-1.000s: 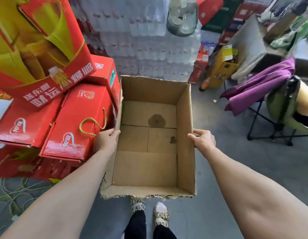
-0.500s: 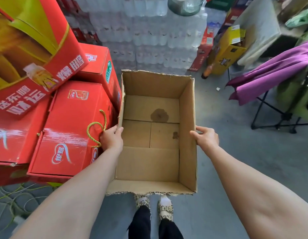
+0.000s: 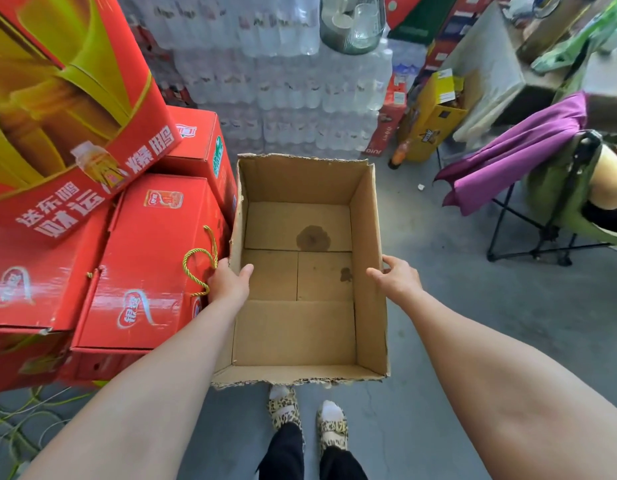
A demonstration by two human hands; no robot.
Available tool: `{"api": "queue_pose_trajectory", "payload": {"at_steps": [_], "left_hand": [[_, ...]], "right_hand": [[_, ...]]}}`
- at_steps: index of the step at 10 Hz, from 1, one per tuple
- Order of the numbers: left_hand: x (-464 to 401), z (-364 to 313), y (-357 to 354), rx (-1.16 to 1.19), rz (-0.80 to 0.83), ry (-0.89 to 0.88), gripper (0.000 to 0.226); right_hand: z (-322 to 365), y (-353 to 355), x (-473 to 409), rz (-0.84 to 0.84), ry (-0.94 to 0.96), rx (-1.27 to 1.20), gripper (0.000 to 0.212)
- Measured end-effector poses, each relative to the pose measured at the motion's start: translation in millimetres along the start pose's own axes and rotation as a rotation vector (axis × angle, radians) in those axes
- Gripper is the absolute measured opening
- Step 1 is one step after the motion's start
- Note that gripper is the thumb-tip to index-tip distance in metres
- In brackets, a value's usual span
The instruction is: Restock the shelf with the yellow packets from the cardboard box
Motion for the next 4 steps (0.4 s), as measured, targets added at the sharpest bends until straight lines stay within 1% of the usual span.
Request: {"api": "queue_pose_trajectory", "payload": {"at_steps": [1, 2, 4], "left_hand": [[15.8, -9.7, 6.7, -0.091, -0.013, -0.03, 0.062], [36.9, -24.9, 15.7, -0.214, -0.009, -0.084, 0.062], [93.1, -62.4, 33.2, -0.371, 0.029, -0.327, 0.065]], "right_hand": [[9.5, 3.8, 15.2, 0.035, 0.017, 0.132, 0.062], [28.0, 12.3, 37.6, 0.057, 0.074, 0.24, 0.055], [74.7, 35.4, 84.0, 0.022, 0.292, 0.332, 0.043]]}}
Point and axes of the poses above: each hand's wrist, its own x-axis away from the middle knuckle, its own y-axis out of the back of the hand, z = x × y, the point moved 8 cm from there along -x, towards the middle knuckle, and after that the axes turned 7 degrees about y, right-handed, at the moved point
